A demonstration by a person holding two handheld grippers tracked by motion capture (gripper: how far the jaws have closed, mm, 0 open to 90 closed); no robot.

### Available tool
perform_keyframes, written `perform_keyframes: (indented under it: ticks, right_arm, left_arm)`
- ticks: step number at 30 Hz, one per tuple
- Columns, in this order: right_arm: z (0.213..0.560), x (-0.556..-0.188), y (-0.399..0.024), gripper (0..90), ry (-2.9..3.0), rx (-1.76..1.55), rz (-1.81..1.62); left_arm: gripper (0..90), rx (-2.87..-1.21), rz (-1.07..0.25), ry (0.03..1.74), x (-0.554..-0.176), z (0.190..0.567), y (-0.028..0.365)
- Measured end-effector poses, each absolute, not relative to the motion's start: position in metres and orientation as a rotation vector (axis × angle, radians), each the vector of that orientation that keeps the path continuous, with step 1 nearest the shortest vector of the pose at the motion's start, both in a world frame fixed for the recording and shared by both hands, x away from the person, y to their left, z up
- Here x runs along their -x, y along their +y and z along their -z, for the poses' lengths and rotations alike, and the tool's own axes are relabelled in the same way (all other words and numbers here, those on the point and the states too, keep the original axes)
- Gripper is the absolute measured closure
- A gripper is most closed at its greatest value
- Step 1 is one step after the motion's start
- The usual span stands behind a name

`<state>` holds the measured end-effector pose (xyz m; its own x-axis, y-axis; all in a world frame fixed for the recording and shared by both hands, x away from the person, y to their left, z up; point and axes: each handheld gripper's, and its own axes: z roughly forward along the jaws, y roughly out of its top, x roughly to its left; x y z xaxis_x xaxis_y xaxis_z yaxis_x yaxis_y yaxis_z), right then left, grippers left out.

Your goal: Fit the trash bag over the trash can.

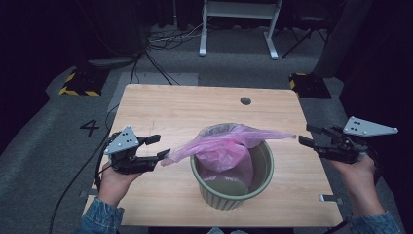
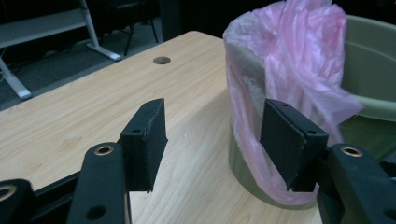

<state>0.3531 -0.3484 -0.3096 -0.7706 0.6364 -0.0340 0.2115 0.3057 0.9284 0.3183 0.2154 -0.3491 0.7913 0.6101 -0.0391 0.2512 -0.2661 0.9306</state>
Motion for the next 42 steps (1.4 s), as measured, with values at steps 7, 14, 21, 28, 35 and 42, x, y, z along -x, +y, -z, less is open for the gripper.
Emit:
perform_keyframes:
  ticks: [7, 14, 21, 28, 35, 42]
  right_arm:
    - [0.307, -0.356, -0.319, 42.9, 2.284, -0.647, -1.425]
    - [0.324, -0.359, -0.300, 66.6, 2.393, -0.578, -1.396]
    - [0.323, -0.345, -0.294, 89.2, 2.451, -0.503, -1.386]
    - [0.331, -0.312, -0.296, 89.8, 2.495, -0.424, -1.456]
    - [0.350, -0.283, -0.303, 89.9, 2.568, -0.387, -1.455]
    - [0.391, -0.273, -0.304, 90.0, 2.680, -0.467, -1.345]
  left_arm:
    - [39.4, -1.840, -0.393, 0.576, -0.302, 0.334, 0.211]
    - [39.9, -1.904, -0.307, 0.531, -0.300, 0.346, 0.190]
    - [79.0, -2.009, -0.225, 0.484, -0.304, 0.357, 0.170]
    - [90.0, -2.026, -0.278, 0.391, -0.286, 0.359, 0.169]
    - [90.0, -2.010, -0.214, 0.330, -0.275, 0.376, 0.168]
    - [90.0, -2.083, -0.188, 0.236, -0.266, 0.395, 0.154]
